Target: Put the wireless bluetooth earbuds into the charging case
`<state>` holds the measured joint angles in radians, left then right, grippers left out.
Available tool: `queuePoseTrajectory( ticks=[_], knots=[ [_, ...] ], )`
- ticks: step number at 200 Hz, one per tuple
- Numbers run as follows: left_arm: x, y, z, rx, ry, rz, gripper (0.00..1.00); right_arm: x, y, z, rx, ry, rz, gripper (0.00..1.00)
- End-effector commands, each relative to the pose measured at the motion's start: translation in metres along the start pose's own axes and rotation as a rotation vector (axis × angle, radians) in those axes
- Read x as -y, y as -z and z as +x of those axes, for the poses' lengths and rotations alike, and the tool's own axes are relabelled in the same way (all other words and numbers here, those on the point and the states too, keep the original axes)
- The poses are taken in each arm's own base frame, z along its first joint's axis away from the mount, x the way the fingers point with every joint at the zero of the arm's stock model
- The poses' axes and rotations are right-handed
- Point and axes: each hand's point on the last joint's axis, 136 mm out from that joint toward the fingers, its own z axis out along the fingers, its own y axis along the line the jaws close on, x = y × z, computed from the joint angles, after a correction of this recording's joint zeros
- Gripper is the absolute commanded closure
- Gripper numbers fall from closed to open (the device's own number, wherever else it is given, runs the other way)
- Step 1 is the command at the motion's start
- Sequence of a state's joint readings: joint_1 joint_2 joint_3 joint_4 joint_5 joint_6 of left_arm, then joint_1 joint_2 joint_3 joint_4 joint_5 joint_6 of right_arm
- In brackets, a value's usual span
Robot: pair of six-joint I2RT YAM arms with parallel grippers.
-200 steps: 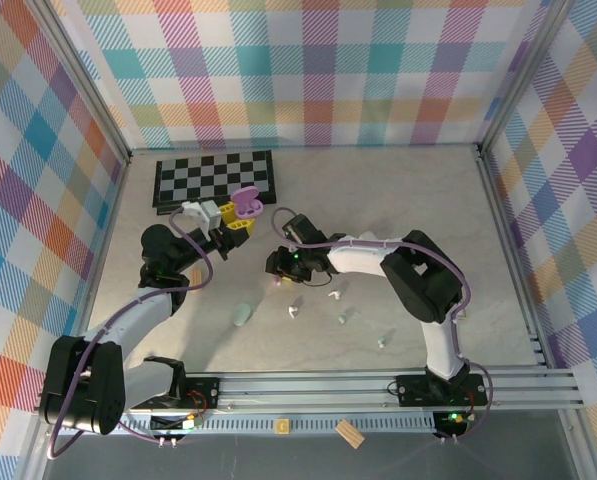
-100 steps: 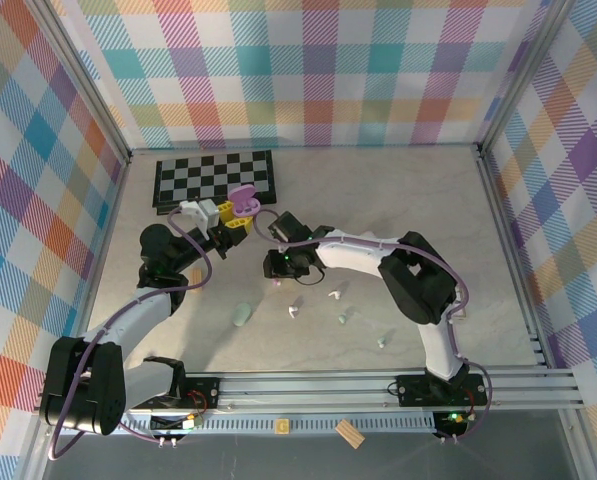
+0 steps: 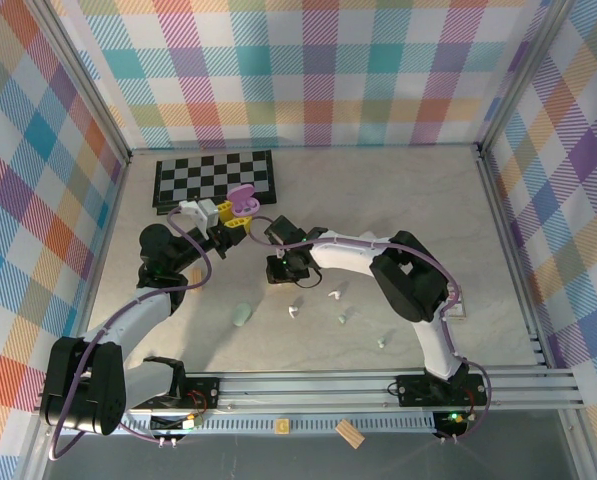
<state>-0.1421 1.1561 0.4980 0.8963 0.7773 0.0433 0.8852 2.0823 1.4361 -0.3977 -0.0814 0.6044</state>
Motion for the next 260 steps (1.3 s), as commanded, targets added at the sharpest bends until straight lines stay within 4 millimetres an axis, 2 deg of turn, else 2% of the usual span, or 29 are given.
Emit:
queuePoseTrajectory(
  ticks=[1,40,83,122,159,180,225,260],
  knots=[
    [0.005,0.003,-0.012,0.041,-0.034,0.022,0.67,0.005,0.001,0.007,-0.02,0.014,0.039,0.8],
    [0.005,0.003,-0.011,0.04,-0.034,0.024,0.67,0.001,0.027,-0.003,0.091,0.023,0.008,0.81],
    [0.007,0.003,-0.013,0.044,-0.037,0.031,0.68,0.0,0.08,-0.016,0.275,0.006,-0.08,0.81],
    [0.014,-0.001,-0.015,0.056,-0.041,0.053,0.68,-0.011,0.151,-0.028,0.472,0.043,-0.192,0.82],
    [0.023,-0.006,-0.013,0.054,-0.042,0.072,0.68,-0.048,0.232,-0.038,0.633,0.153,-0.339,0.81],
    [0.03,-0.011,-0.01,0.044,-0.054,0.082,0.68,-0.069,0.262,-0.043,0.673,0.21,-0.413,0.81],
    [0.039,-0.019,-0.006,0.03,-0.065,0.094,0.68,-0.103,0.291,-0.057,0.713,0.283,-0.505,0.8],
    [0.043,-0.022,-0.002,0.016,-0.067,0.101,0.68,-0.121,0.294,-0.065,0.711,0.312,-0.538,0.8]
  ],
)
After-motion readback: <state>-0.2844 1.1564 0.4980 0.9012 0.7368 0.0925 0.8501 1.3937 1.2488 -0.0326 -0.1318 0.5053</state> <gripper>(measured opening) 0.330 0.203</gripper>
